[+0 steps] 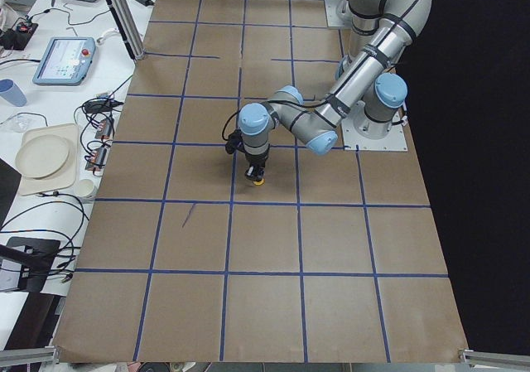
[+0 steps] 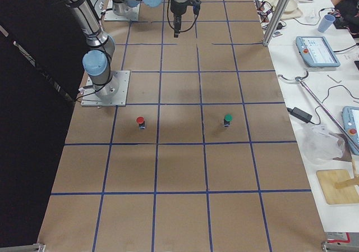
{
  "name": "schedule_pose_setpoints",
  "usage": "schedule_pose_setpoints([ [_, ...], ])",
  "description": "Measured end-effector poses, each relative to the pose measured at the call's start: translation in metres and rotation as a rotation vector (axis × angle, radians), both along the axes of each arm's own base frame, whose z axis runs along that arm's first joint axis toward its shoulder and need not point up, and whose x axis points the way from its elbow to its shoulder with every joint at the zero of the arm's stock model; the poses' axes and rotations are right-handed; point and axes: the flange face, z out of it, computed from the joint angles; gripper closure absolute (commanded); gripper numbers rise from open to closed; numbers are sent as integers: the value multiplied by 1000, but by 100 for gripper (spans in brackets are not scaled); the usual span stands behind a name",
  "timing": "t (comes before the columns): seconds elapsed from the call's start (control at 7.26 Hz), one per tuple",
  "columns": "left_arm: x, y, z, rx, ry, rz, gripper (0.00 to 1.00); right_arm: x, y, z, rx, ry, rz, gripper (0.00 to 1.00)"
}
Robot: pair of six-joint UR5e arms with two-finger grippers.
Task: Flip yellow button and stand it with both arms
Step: 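Close the left gripper on the yellow button's black body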
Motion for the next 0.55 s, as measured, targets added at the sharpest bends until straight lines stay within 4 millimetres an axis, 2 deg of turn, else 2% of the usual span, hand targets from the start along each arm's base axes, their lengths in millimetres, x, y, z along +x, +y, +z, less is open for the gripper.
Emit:
schedule_pose_setpoints([
  [0.14, 0, 0, 1, -1, -1, -1, 87, 0, 0, 0, 0, 0, 0, 0],
  [0.41, -2, -2, 10, -15, -7, -6, 88, 0, 2, 2, 1, 3, -1, 0],
  [0.55, -16, -4, 30, -43, 12, -13, 88, 0, 2, 2, 3, 5, -1, 0],
])
